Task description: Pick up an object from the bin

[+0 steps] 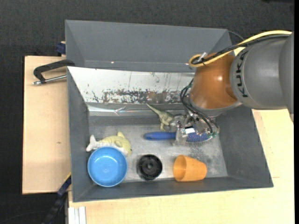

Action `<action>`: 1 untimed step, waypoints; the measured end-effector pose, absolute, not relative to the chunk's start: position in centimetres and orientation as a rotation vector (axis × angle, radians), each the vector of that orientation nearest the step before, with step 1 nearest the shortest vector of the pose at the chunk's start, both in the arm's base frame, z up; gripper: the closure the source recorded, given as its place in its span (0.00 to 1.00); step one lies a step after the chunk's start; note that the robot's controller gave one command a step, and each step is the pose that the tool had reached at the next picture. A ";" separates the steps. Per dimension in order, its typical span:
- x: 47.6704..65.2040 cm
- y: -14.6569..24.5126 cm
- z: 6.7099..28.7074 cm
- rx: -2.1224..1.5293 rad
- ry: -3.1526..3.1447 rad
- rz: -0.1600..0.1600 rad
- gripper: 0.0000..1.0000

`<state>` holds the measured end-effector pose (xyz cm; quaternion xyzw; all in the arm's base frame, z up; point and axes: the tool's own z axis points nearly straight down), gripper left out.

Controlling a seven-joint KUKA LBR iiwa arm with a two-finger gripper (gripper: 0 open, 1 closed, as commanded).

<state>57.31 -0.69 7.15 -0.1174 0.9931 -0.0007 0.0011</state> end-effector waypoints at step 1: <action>56.7 -3.3 24.1 -0.561 3.077 -0.004 1.00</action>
Offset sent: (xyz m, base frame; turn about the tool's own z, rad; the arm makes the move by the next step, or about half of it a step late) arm -0.0091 -0.0260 0.1642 -0.1279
